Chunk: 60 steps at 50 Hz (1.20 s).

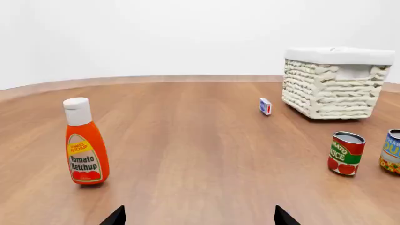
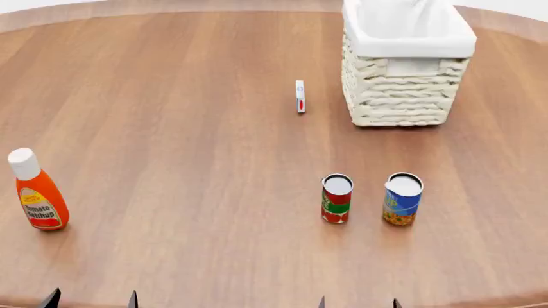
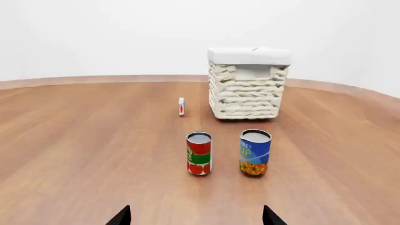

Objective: Pick up the tomato sauce, and put it in the basket.

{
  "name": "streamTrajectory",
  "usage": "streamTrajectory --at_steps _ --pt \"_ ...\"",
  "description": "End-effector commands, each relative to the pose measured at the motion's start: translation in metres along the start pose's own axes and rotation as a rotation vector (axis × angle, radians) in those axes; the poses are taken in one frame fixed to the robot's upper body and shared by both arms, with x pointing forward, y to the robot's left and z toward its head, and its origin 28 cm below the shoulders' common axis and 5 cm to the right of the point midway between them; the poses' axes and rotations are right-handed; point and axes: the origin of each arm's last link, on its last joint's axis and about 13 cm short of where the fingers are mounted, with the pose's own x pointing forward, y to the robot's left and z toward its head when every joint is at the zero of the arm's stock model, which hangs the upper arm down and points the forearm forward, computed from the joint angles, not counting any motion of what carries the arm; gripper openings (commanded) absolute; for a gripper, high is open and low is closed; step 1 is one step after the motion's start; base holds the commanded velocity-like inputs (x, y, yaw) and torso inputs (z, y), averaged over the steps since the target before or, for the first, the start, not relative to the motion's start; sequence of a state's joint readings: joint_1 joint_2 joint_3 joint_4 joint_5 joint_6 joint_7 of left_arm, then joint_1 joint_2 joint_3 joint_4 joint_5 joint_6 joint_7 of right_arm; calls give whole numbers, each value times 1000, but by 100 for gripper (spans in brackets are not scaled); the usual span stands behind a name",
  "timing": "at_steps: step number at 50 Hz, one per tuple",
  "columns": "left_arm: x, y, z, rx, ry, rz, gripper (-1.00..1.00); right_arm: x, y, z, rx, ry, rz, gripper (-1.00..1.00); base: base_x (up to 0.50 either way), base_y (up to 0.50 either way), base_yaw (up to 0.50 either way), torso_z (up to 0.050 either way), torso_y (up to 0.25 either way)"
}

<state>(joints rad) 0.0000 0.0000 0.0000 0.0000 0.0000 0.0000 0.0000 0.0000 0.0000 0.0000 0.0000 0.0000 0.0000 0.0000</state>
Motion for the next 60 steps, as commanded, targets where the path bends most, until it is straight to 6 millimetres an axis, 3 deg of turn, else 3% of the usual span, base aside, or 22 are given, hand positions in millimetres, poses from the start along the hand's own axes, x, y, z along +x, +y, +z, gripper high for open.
streamTrajectory --at_steps 1,14,24,32,45,60 --pt "0 0 1 0 0 0 100 0 0 0 0 0 0 100 0 0 0 0 0" --pt "-23 5 52 -43 -129 9 100 -24 4 65 -22 -127 5 100 0 0 0 0 0" --pt "-63 8 100 -96 -273 -19 100 -57 12 109 -42 -241 57 100 0 0 0 0 0" --pt "-83 13 135 -117 -355 -16 100 -75 13 141 -74 -321 60 100 0 0 0 0 0" --pt "-92 18 157 -119 -396 -15 100 -80 7 147 -76 -423 55 100 0 0 0 0 0" --pt "-87 17 152 -108 -373 -10 100 -82 4 145 -81 -406 54 100 430 0 0 0 0"
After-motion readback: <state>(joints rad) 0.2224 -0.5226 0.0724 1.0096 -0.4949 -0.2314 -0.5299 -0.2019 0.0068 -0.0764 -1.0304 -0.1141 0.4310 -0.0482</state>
